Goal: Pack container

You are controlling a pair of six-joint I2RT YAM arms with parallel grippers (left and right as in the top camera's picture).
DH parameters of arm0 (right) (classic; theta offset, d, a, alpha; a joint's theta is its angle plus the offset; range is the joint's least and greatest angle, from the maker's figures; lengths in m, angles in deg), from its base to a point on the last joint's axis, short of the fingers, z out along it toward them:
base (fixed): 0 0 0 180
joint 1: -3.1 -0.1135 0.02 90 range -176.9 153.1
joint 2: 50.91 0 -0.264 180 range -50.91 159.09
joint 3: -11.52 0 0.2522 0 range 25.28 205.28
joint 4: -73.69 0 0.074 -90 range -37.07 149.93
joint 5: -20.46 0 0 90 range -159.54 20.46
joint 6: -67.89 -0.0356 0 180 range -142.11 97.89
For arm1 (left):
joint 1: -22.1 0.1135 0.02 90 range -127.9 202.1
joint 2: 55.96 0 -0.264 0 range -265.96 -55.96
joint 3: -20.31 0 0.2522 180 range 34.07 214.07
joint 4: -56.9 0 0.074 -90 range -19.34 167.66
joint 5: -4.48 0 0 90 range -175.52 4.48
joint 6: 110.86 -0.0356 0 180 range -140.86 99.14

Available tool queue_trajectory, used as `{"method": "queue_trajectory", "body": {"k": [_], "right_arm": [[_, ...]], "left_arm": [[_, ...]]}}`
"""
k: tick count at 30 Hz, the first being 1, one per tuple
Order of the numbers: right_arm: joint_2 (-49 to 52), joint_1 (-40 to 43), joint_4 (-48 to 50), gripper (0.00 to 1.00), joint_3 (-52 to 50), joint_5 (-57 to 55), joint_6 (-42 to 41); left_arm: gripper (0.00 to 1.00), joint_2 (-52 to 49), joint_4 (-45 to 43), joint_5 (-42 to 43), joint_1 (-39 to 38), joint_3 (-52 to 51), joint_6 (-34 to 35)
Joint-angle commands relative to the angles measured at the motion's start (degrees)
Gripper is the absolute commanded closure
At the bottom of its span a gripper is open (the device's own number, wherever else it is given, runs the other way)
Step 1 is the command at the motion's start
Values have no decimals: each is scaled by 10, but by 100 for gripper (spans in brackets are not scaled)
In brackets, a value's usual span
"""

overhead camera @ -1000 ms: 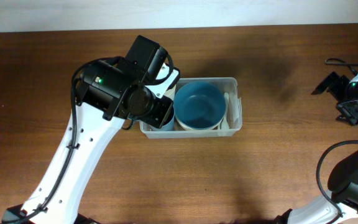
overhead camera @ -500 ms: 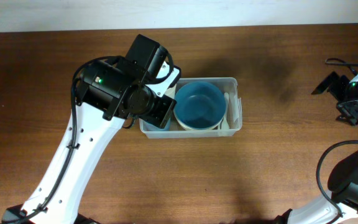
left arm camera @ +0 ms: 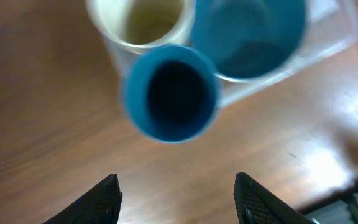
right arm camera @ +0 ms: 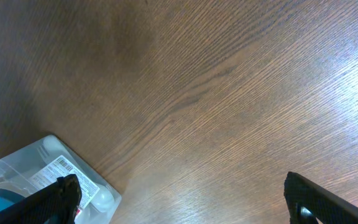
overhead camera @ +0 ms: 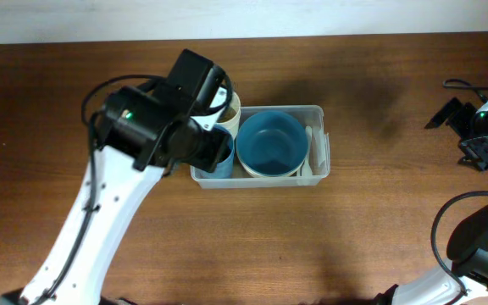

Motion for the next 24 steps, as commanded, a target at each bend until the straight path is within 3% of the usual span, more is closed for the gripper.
{"method": "queue_trajectory", "body": {"k": [1,5,13,24], "right_arm": [[-10,2,0,1,5,-7,-5],[-10,2,0,1,5,-7,-5],[-10,2,0,1,5,-7,-5],[-10,2,0,1,5,-7,-5]], "left_arm": [[0,55,-10,-104,-2,12,22],[0,84,-22,-64,-2,12,19],[0,102,19,-85,2,12,-90],[1,126,11,-42,82,9,-60]]}}
